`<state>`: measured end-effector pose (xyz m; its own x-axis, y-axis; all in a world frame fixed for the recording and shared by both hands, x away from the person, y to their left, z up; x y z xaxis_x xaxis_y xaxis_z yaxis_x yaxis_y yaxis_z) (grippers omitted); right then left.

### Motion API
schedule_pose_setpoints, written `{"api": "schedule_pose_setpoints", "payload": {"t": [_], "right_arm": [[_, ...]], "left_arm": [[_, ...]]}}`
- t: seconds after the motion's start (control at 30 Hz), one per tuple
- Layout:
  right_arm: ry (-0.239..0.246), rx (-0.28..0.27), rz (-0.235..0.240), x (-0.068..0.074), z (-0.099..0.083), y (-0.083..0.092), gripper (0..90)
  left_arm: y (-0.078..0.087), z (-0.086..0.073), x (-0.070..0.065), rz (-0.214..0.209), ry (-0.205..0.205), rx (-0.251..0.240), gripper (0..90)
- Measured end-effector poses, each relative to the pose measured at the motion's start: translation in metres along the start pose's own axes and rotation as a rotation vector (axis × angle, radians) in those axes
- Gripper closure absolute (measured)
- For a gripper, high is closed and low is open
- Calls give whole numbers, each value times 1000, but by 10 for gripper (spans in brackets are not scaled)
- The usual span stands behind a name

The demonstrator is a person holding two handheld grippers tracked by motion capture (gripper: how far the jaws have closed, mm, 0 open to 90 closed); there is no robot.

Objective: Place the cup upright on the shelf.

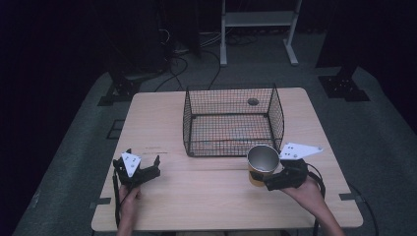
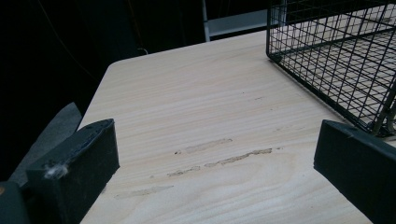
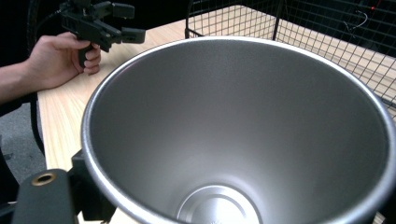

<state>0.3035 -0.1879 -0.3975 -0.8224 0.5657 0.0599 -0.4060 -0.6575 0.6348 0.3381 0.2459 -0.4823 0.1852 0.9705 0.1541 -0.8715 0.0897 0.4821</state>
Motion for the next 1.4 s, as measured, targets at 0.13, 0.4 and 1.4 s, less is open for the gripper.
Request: {"api": "schedule_pose_setpoints", "payload": {"t": [0.13,0.4,1.4], "right_arm": [[-2,-3,3,-2,9,4,137],[5,-3,13,-5,23,8,137],[4,3,63,-31,78,9,136]], "left_arm": [[0,0,0,0,-1,0,0],[0,0,0,0,-1,0,0],[0,0,0,-2,2,-1,0]]}}
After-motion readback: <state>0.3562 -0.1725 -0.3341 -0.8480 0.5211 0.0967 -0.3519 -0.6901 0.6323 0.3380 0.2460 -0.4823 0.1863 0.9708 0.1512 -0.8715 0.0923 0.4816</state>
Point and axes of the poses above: each handheld gripper's, and its own axes: y roughly backward along the jaws, z roughly out of its top, x roughly to its left, the point moved 3 cm from there along -y, roughly forward along the jaws, and after that the axes turned 12 degrees about x, right-handed, at the moved point
